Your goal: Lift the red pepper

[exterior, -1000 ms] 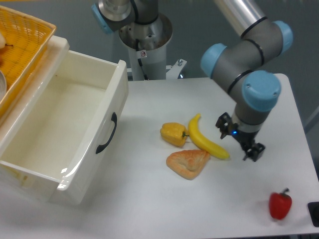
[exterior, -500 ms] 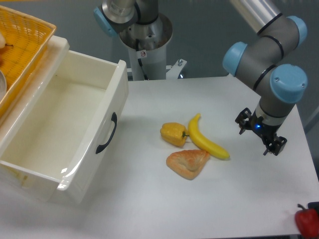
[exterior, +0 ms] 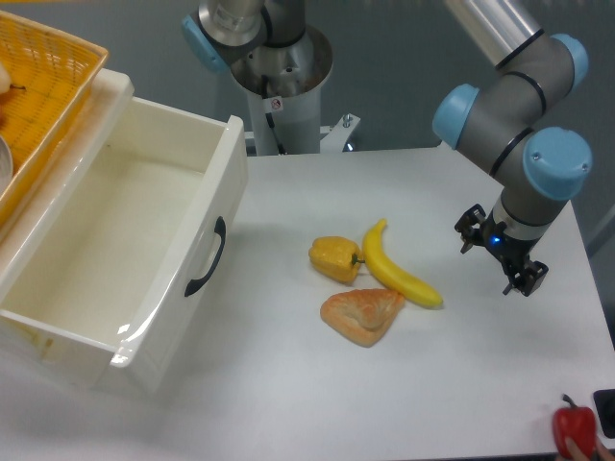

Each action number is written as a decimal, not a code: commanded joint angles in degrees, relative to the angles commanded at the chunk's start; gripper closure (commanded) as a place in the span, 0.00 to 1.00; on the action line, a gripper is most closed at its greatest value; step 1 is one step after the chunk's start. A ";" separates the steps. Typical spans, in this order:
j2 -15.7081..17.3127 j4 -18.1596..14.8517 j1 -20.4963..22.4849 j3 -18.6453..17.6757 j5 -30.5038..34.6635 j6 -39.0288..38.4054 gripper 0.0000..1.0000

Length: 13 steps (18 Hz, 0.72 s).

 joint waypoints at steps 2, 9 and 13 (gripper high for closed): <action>0.17 0.09 -0.35 0.00 0.09 -0.61 0.01; 0.18 -0.09 -2.45 1.41 0.79 -9.12 0.00; -2.10 0.87 -4.39 3.68 1.84 -15.56 0.00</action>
